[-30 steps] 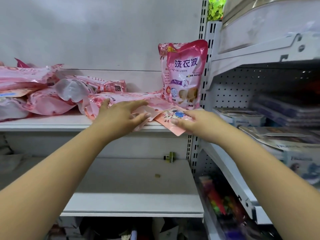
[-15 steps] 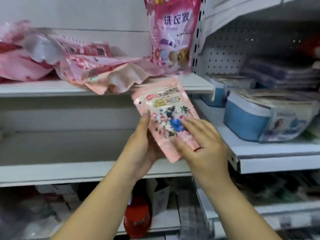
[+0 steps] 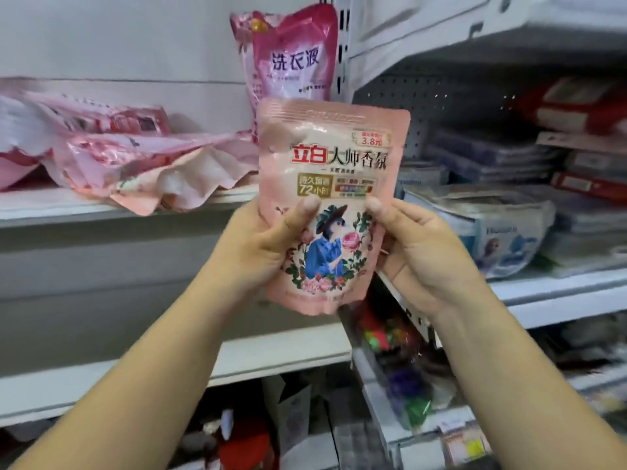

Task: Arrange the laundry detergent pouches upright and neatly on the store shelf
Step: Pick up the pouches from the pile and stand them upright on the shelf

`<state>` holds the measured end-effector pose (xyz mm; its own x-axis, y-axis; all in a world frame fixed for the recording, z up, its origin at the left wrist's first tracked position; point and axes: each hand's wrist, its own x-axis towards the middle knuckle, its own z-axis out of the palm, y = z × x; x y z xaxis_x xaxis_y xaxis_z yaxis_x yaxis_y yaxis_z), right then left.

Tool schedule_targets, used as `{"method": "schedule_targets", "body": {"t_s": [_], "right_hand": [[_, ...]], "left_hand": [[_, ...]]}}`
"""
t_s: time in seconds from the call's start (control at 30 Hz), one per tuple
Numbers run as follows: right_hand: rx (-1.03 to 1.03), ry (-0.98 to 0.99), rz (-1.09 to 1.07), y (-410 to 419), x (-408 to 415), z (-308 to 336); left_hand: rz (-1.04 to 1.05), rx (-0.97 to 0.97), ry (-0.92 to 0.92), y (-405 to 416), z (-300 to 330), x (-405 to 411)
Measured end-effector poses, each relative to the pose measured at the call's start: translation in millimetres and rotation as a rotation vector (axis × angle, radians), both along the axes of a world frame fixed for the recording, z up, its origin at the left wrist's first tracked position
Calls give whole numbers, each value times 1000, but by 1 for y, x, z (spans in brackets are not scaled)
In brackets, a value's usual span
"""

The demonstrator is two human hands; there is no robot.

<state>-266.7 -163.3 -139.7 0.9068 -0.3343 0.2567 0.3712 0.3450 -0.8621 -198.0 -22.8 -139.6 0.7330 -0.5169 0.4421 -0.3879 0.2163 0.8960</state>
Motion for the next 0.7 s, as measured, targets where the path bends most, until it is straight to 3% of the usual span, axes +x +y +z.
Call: {"method": "schedule_targets", "body": {"t_s": [0.17, 0.3, 0.4, 0.6, 0.7], "right_hand": [[45, -142, -111, -1, 47, 60], [41, -168, -101, -7, 91, 85], [61, -137, -96, -13, 119, 89], [-24, -16, -209, -39, 158, 86], [-44, 49, -219, -51, 170, 82]], "left_hand": [[241, 112, -352, 6, 64, 24], [366, 195, -347, 4, 94, 58], [453, 417, -370, 1, 109, 80], [593, 1014, -632, 15, 109, 93], [498, 1239, -568, 23, 93, 97]]}}
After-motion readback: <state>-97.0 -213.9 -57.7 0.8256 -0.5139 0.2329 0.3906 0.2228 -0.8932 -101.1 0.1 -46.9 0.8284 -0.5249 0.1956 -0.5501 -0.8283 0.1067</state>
